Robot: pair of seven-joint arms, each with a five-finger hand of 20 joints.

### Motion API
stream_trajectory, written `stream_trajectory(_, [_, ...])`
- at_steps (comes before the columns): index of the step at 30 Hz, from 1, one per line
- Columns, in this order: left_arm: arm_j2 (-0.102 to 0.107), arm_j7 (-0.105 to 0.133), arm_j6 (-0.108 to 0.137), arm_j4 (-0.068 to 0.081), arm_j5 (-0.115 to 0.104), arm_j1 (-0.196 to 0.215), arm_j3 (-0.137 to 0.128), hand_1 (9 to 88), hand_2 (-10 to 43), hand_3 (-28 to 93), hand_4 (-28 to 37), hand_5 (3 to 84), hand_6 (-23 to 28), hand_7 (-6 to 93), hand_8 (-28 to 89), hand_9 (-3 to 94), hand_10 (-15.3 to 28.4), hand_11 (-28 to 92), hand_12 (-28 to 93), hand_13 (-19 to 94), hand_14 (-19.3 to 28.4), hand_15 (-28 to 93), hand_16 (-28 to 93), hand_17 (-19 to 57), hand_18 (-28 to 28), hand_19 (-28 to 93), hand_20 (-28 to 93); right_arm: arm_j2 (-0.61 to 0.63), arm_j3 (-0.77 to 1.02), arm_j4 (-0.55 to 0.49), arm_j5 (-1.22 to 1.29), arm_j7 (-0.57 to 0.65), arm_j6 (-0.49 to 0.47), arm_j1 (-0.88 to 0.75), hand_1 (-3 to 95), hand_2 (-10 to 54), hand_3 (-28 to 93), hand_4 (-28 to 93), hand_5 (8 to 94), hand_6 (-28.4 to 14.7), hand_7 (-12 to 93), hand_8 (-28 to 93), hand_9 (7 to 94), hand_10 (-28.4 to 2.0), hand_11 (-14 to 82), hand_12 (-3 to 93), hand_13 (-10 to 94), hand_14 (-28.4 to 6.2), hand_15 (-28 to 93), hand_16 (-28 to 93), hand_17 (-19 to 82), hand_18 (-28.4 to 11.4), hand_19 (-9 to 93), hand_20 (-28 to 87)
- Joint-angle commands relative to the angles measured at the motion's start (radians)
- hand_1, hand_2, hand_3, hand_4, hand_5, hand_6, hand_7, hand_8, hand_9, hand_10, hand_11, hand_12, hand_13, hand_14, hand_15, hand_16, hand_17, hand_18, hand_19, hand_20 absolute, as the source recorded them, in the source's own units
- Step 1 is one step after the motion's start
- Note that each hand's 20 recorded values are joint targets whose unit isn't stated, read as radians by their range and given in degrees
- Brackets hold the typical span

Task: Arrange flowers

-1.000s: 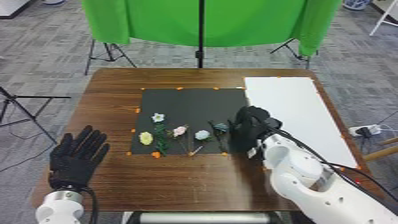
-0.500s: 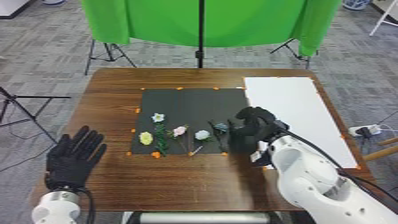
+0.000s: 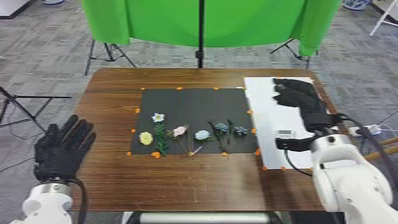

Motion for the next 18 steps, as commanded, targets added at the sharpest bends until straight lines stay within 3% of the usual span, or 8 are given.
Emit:
stream_trajectory(1, [0.002, 0.025, -0.006, -0.011, 0.028, 0.009, -0.008, 27.2, 15.4, 74, -28.3, 46.2, 9.2, 14.3, -10, 41.2, 15.0, 18, 9, 31, 12.7, 24, -8, -1.4, 11.2, 23, 12, -0.040, 0.160, 0.003, 0.575, -0.121, -0.163, -0.085, 20.4, 8.5, 75, -26, 42.5, -3.7, 10, -9, 42.4, -14.5, 4.5, 12.2, 37, -16.4, 11, 20, 15, -17.7, 35, 18])
stream_trajectory(4, [-0.007, 0.037, -0.013, -0.023, 0.028, 0.032, -0.017, 27.0, 15.4, 74, -28.3, 45.1, 8.8, 13.7, -10, 40.9, 15.0, 18, 9, 30, 12.6, 24, -8, -1.4, 11.3, 23, 12, -0.049, 0.166, 0.001, 0.570, -0.123, -0.177, -0.096, 19.8, 8.6, 75, -26, 41.7, -3.4, 10, -9, 41.1, -14.2, 4.1, 11.8, 35, -16.1, 10, 20, 15, -17.4, 32, 18])
stream_trajectory(8, [-0.004, 0.039, -0.020, -0.028, 0.026, 0.028, -0.015, 26.8, 15.1, 75, -28.3, 44.9, 8.6, 13.4, -10, 40.7, 14.9, 18, 9, 30, 12.4, 23, -8, -1.5, 11.3, 23, 12, -0.065, 0.187, -0.014, 0.611, -0.125, -0.181, -0.120, 19.4, 8.6, 75, -26, 41.5, -3.2, 10, -9, 40.4, -13.9, 4.1, 11.7, 34, -15.8, 10, 20, 14, -17.2, 29, 18])
stream_trajectory(11, [0.006, 0.051, -0.038, -0.032, 0.038, 0.013, -0.019, 26.8, 15.0, 75, -28.3, 44.9, 8.6, 13.5, -9, 40.6, 15.0, 17, 9, 30, 12.4, 23, -7, -1.5, 11.3, 23, 12, -0.071, 0.189, -0.015, 0.607, -0.127, -0.184, -0.118, 19.2, 8.7, 75, -26, 41.7, -3.1, 10, -9, 40.4, -13.8, 4.1, 11.6, 34, -15.7, 9, 20, 14, -17.2, 29, 19])
stream_trajectory(14, [-0.002, 0.048, -0.048, -0.033, 0.056, 0.022, -0.025, 26.8, 15.0, 75, -28.3, 45.0, 8.6, 13.6, -9, 40.3, 14.8, 17, 9, 30, 12.2, 23, -7, -1.5, 11.3, 23, 12, -0.071, 0.188, -0.017, 0.617, -0.113, -0.198, -0.121, 19.3, 8.8, 75, -26, 41.9, -3.1, 10, -9, 40.5, -13.7, 4.1, 11.5, 34, -15.6, 10, 20, 14, -17.3, 28, 19])
stream_trajectory(16, [-0.011, 0.051, -0.027, -0.037, 0.039, 0.033, -0.022, 26.7, 14.9, 75, -28.3, 45.0, 8.7, 13.5, -9, 40.2, 14.8, 17, 9, 30, 12.1, 23, -7, -1.5, 11.3, 23, 12, -0.072, 0.187, -0.017, 0.612, -0.105, -0.216, -0.114, 19.2, 8.9, 75, -26, 41.9, -3.1, 10, -9, 40.4, -13.7, 4.1, 11.5, 34, -15.7, 9, 20, 14, -17.4, 28, 19])
stream_trajectory(18, [-0.014, 0.053, -0.031, -0.037, 0.035, 0.041, -0.019, 26.8, 14.8, 75, -28.3, 45.0, 8.7, 13.5, -9, 40.1, 14.8, 17, 9, 30, 12.1, 23, -7, -1.5, 11.3, 23, 12, -0.070, 0.187, -0.016, 0.602, -0.104, -0.223, -0.110, 19.2, 9.0, 75, -26, 41.9, -3.0, 10, -9, 40.2, -13.7, 4.1, 11.4, 34, -15.8, 9, 20, 14, -17.4, 28, 20])
